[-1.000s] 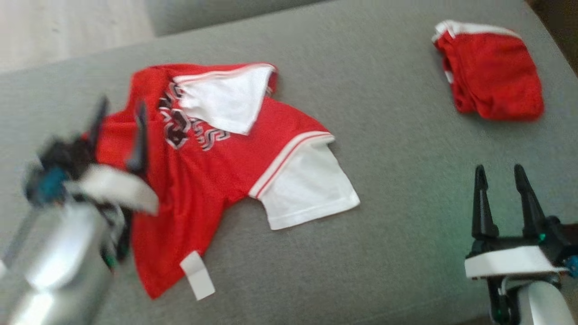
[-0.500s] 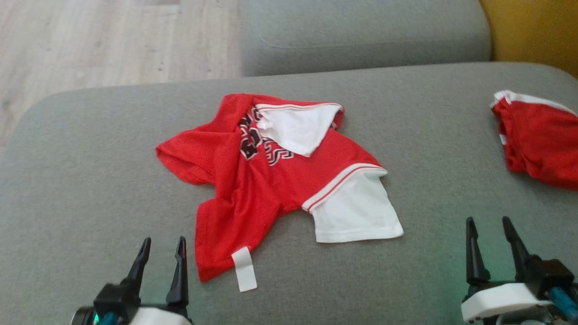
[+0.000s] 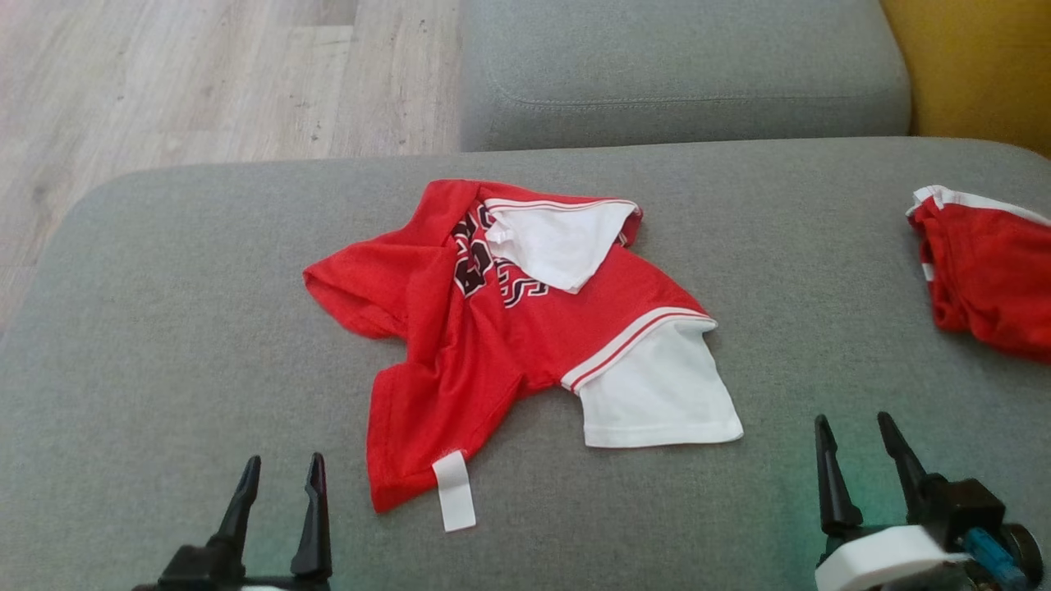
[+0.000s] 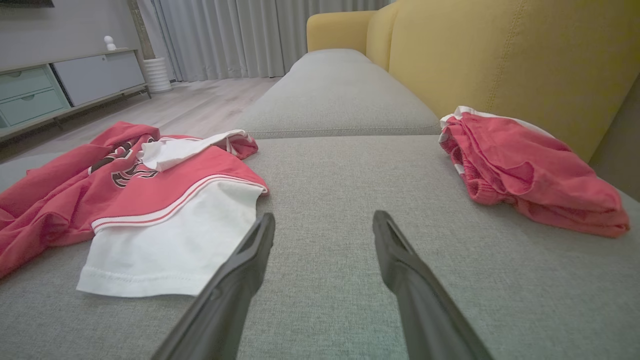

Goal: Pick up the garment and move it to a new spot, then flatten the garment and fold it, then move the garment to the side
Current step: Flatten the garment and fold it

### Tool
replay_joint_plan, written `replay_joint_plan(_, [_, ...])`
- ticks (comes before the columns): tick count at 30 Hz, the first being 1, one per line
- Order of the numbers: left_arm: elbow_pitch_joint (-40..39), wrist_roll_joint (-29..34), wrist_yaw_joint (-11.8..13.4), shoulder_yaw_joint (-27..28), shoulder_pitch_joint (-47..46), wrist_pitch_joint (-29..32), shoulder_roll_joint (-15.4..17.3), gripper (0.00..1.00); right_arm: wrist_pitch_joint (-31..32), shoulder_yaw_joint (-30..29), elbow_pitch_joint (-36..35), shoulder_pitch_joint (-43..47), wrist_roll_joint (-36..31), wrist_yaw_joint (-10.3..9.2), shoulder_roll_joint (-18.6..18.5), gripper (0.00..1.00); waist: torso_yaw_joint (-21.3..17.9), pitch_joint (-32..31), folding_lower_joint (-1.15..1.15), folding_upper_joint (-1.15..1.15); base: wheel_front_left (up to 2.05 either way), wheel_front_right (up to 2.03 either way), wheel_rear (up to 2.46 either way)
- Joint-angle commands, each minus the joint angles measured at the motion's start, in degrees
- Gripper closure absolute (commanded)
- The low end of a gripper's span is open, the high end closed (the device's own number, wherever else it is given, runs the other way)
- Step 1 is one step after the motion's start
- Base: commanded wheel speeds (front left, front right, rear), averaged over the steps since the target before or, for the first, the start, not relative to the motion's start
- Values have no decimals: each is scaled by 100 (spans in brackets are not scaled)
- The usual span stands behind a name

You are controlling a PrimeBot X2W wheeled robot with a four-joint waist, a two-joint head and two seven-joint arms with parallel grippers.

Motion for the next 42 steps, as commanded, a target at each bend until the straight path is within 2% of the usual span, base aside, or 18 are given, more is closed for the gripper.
replay_joint_plan(1, [-139,105,-50,299,-220,-62,-27,0,-23,157,-134,-187,34,39,-50,0,-23,10,0,0,0,0,0])
replay_joint_plan(6, [-229,506,-280,293,-221,-62,-119,0,-23,290,-201,-300,116,39,-50,0,-93,34,0,0,0,0,0])
replay_joint_plan(10, [-396,784,-615,-228,-267,125,-48,0,199,502,-331,-585,280,39,-50,0,-115,129,0,0,0,0,0])
replay_joint_plan(15, [-613,879,-744,-511,-492,802,87,0,1398,918,-496,-1061,350,39,-50,0,-118,379,0,0,0,0,0])
replay_joint_plan(19, [-466,912,-795,-595,-665,1199,232,0,2431,1116,-310,-1269,222,39,-50,0,-118,573,0,0,0,0,0])
replay_joint_plan(24, [-305,907,-853,-648,-845,1370,386,0,3053,1142,59,-1348,101,39,-50,0,-79,769,0,0,0,0,0])
replay_joint_plan(42, [-74,745,-952,-820,-1031,1480,698,0,3081,1713,472,-1613,567,39,-50,0,-54,918,0,0,0,0,0])
